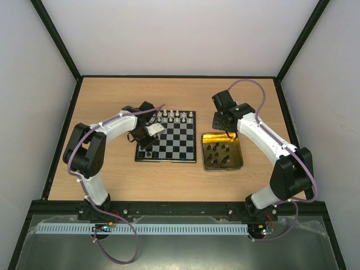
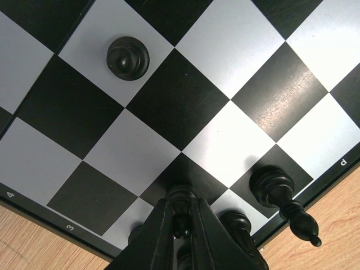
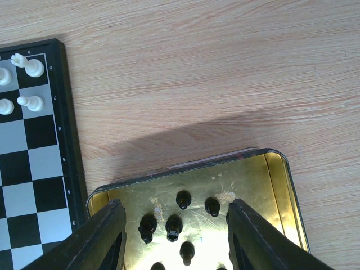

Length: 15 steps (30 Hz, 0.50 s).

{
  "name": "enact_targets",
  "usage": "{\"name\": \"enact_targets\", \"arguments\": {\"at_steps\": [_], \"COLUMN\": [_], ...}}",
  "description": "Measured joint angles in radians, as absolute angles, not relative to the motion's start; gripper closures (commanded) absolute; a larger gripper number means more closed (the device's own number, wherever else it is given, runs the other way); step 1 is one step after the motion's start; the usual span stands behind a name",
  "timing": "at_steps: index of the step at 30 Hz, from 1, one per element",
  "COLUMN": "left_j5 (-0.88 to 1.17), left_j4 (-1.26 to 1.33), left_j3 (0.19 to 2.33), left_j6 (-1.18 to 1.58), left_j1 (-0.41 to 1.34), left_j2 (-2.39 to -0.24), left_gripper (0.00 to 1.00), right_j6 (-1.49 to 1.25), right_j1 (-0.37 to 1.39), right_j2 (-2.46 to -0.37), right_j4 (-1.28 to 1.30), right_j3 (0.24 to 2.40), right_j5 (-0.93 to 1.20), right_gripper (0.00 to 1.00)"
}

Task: Set up the chess pieces on the board
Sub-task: Move the chess piece to the chessboard.

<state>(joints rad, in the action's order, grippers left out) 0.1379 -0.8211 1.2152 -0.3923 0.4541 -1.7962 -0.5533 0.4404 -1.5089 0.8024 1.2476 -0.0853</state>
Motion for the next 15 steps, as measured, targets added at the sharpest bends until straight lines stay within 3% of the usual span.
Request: {"name": "enact_targets", "arguments": {"at_steps": [15], "left_j5": [0.134], "left_j4": [-0.82], "left_j3": [1.214], "left_j6": [-0.384], "left_j1": [0.461], "left_j2": [-1.796], "left_gripper": [0.8], "right_j6": [-0.553], "right_j1": [0.44], "right_j2": [-1.509], "right_j4": [0.802], "right_j3": [1.235], "right_j5": [-0.085], "right_gripper": [0.51]}}
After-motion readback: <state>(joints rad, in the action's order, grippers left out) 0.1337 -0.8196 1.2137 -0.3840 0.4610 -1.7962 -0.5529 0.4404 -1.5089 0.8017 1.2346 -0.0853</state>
